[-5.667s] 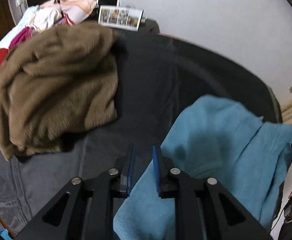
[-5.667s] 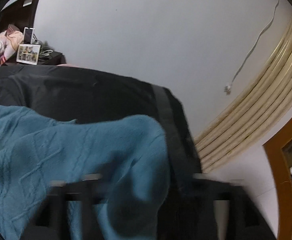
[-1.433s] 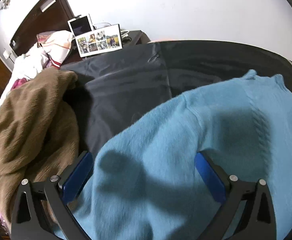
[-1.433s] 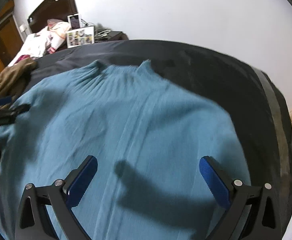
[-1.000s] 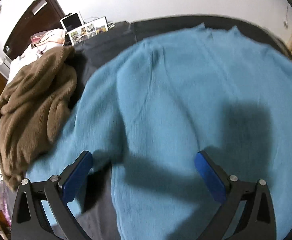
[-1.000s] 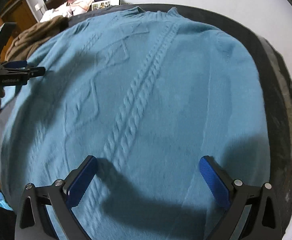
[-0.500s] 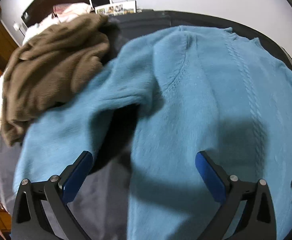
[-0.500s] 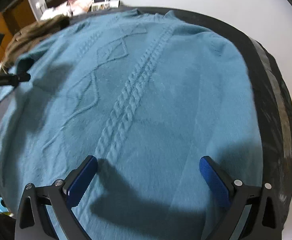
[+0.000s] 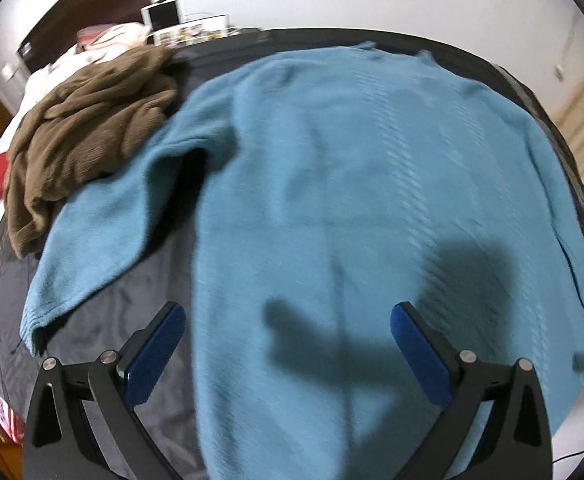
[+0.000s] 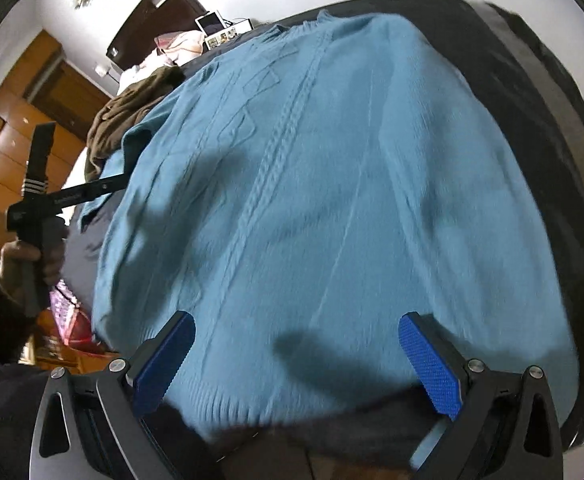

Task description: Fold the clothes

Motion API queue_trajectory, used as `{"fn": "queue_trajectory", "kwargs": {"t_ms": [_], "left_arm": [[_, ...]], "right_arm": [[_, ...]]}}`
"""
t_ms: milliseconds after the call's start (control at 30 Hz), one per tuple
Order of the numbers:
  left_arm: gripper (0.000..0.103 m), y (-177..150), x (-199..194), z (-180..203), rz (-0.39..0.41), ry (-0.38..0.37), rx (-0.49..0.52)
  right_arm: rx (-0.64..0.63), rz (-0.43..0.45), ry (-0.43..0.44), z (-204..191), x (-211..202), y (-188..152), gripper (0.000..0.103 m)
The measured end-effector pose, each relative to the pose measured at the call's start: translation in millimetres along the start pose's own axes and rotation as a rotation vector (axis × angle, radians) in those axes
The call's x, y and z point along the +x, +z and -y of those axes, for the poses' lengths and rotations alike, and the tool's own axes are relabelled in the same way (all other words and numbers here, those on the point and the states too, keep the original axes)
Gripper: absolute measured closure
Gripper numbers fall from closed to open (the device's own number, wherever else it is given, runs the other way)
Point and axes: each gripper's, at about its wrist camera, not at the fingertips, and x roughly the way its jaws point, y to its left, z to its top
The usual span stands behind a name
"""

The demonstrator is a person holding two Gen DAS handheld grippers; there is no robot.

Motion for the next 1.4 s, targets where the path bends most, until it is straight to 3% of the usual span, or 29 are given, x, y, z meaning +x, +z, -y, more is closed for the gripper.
{"fn": "queue_trajectory", "kwargs": {"t_ms": [200, 333, 433, 600, 733, 1033, 1200, 1400], "left_arm": [[0.0, -18, -7, 32, -0.015, -0.046, 0.077], [0.0, -29, -6, 40, -0.034, -0.061, 0.094], [0.0, -36, -4, 43, -0.049, -0.067, 0.099], [0.0, -44, 2, 43, -0.069, -0.062, 0.101], [0.0, -48, 0, 41, -0.069, -0.077, 0.098], [0.0, -59, -36, 47, 0.003, -0.228, 0.127], [0.0, -59, -59, 73, 0.028, -0.365, 0.178], [0.0, -60, -67, 103, 0.021, -0.433, 0.261]], "right_arm": [[0.023, -0.007, -0.015, -1, 4, -14, 0.0], [0.044, -0.022, -0.059, 5, 4, -20, 0.0], [0.078, -0.018, -0.046, 11, 5, -24, 0.0], [0.101, 0.017, 0.053, 5, 6, -15, 0.0], [0.13, 0.046, 0.188, -3, 6, -2, 0.0], [0.27, 0.113, 0.484, -10, 19, 45, 0.0], [0.226, 0.068, 0.479, -27, 46, 79, 0.0], [0.179, 0.022, 0.499, -46, 76, 109, 0.0]]}}
